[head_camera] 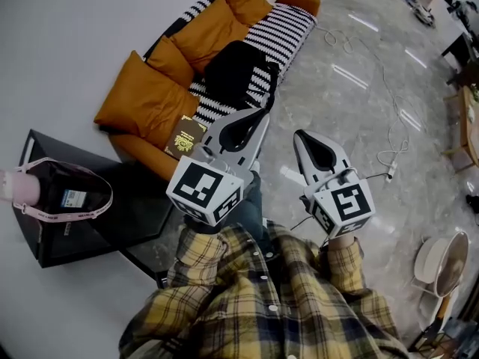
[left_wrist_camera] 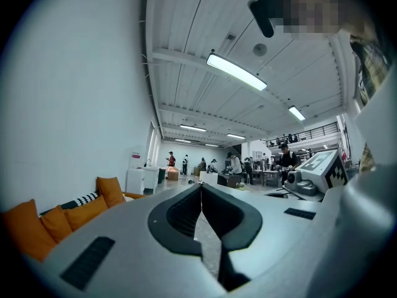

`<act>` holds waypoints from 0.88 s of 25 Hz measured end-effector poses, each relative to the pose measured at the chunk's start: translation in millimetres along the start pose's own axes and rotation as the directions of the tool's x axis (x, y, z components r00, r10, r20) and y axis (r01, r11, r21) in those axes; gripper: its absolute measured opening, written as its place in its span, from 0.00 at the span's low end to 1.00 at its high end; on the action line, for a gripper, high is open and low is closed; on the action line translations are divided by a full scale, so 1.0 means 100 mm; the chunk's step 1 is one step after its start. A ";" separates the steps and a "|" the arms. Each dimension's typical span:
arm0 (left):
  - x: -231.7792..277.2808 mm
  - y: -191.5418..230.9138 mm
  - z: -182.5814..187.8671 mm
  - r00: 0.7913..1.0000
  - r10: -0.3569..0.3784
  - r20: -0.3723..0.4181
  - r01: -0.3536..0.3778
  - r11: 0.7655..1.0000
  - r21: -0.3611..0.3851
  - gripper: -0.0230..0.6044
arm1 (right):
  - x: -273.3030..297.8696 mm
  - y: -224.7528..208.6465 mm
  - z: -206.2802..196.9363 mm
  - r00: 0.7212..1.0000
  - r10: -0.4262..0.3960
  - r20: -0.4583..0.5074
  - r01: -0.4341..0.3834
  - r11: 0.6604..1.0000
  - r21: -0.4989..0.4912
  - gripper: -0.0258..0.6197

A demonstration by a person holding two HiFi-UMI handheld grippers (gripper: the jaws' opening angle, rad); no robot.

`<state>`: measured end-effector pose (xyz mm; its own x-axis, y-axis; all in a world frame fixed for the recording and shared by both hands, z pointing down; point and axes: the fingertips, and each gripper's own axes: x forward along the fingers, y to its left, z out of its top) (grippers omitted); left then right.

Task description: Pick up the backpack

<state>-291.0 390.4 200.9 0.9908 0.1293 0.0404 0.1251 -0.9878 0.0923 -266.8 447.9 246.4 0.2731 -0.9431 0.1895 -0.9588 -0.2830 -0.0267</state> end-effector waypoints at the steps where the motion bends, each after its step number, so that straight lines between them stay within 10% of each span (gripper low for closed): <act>1: 0.07 0.07 0.00 1.000 0.000 -0.002 0.000 1.000 0.002 0.07 | 0.09 -0.05 0.01 1.000 0.002 -0.002 -0.002 1.000 -0.002 0.06; 22: 1.94 2.37 0.23 1.000 -0.007 -0.012 0.007 0.999 -0.039 0.07 | 2.53 -1.46 0.50 1.000 0.005 -0.026 -0.005 1.000 -0.026 0.06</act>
<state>-68.1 178.9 207.8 0.9892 0.1371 0.0513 0.1295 -0.9829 0.1309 -53.5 242.3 249.4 0.2664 -0.9397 0.2146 -0.9620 -0.2732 -0.0022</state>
